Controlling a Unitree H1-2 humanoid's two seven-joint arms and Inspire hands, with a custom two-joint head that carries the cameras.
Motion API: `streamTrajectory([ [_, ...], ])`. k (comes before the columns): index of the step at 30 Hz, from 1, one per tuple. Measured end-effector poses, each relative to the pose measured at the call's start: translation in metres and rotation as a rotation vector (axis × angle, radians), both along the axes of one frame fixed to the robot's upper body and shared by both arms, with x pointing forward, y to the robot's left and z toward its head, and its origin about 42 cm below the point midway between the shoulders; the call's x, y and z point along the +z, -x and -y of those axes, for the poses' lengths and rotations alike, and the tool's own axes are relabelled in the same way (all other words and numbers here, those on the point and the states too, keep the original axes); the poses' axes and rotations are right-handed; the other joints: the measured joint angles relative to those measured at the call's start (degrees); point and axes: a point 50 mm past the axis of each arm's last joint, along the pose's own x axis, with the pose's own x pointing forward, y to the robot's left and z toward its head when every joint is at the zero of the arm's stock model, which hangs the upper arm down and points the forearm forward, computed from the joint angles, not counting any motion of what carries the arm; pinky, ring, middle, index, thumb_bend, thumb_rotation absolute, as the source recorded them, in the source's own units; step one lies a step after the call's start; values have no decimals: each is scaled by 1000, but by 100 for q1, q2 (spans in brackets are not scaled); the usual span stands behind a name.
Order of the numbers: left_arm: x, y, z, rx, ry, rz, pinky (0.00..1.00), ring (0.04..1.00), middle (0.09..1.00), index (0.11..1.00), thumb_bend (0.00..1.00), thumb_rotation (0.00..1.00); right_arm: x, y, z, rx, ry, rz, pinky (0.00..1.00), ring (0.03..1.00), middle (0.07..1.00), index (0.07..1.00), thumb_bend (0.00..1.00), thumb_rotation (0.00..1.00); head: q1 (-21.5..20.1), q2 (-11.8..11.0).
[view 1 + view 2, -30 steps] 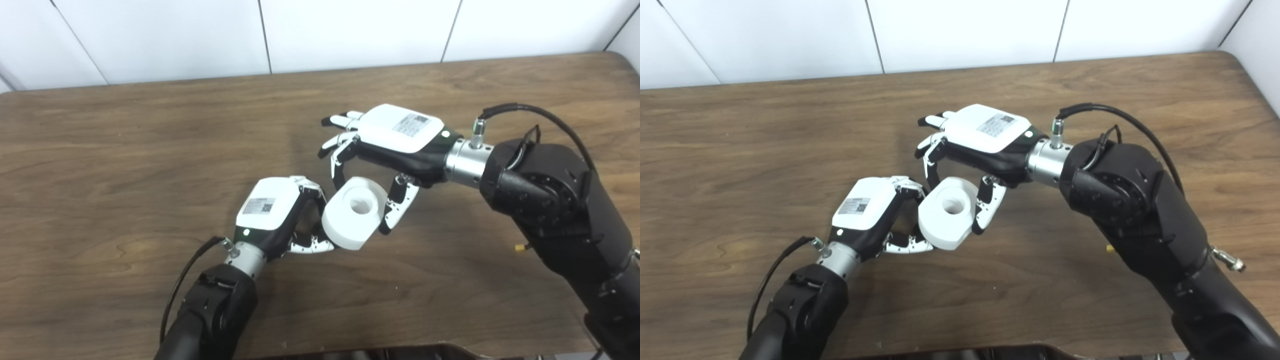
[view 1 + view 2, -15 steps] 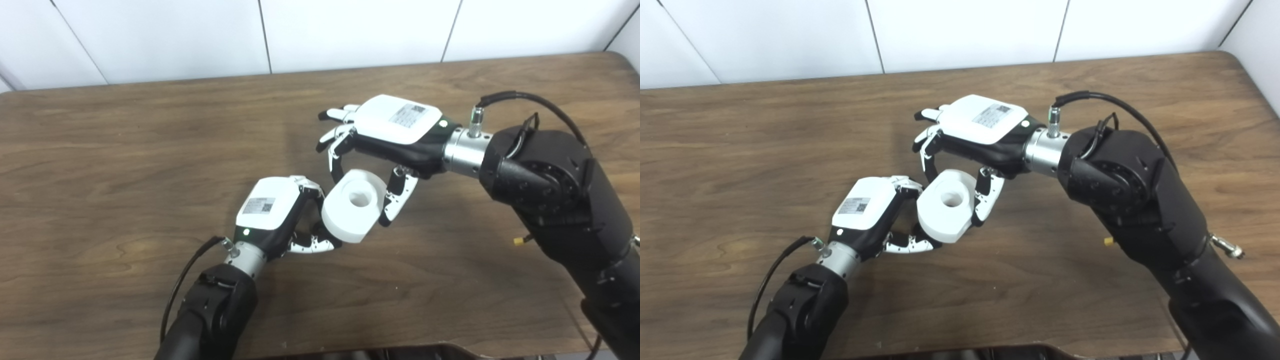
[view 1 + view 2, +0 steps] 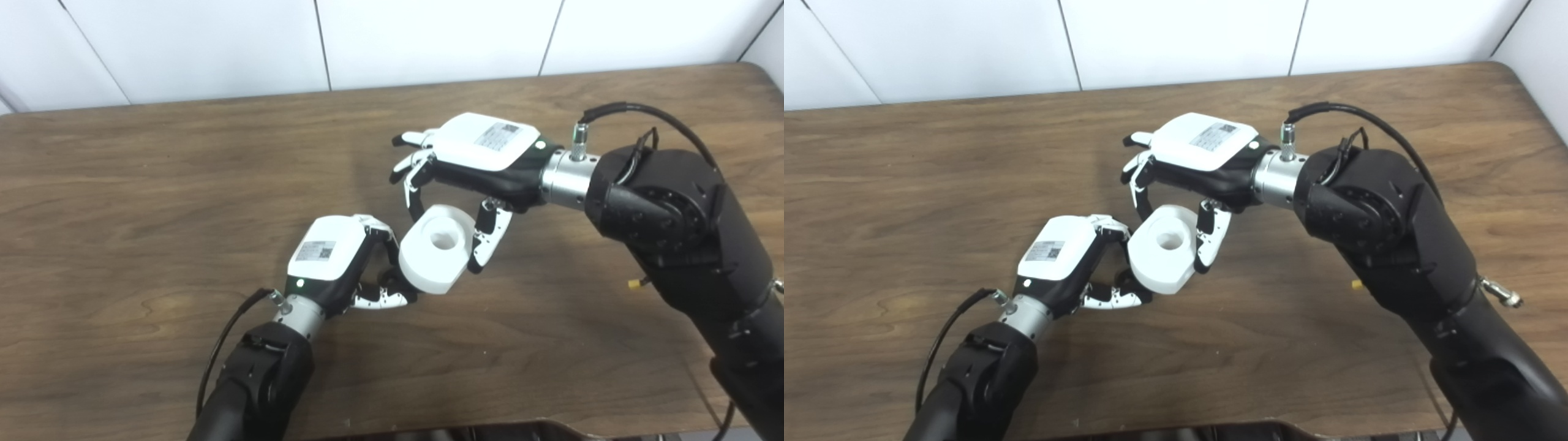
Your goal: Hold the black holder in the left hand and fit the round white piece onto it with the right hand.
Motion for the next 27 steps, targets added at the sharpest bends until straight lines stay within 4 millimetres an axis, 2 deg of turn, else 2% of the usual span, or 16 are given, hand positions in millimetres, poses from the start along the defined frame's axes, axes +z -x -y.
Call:
streamTrajectory([
  [4,0,-1,-1,0,8,-3,749,807,720,486,521,48,0,0,0,-3,5,7,907,977,832,484,524,131,9,-9],
  [14,1,-1,-1,1,8,-1,736,798,720,486,521,49,-1,0,-1,-4,15,20,965,973,837,484,524,132,17,-17],
  [27,1,-1,-1,0,5,-5,751,800,722,487,521,48,-10,-2,-4,4,-5,33,944,987,826,484,524,133,52,-9],
])
